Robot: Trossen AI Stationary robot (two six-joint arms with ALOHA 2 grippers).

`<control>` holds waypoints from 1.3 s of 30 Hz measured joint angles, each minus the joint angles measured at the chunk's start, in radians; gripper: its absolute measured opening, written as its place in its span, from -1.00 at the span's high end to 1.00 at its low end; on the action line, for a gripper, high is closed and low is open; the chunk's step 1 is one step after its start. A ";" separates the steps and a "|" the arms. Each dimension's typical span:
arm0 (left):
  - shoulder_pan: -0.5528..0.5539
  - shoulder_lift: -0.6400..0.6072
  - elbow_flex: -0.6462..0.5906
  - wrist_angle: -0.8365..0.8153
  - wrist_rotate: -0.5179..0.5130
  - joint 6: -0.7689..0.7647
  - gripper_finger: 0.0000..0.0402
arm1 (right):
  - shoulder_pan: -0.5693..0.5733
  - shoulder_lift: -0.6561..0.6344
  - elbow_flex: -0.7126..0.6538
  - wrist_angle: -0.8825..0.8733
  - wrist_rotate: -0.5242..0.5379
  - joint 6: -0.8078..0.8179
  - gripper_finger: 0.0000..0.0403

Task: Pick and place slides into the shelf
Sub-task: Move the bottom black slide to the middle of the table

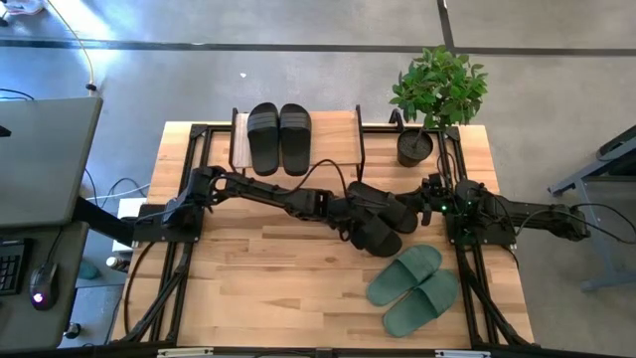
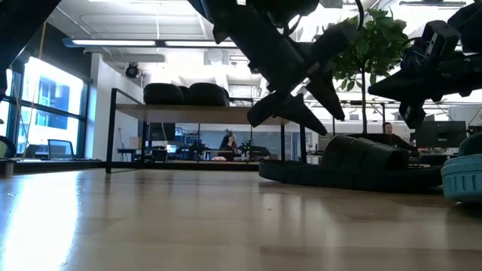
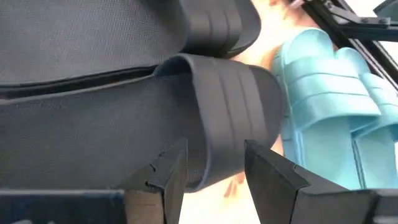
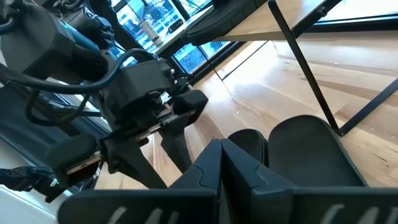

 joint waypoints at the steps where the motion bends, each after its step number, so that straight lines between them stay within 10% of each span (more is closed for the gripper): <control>1: 0.001 0.000 0.000 0.000 0.000 0.004 0.29 | 0.000 0.000 0.000 0.000 0.000 0.000 1.00; 39: 0.013 0.109 0.000 0.177 0.165 -0.031 0.29 | 0.000 0.006 0.000 0.000 0.000 -0.019 1.00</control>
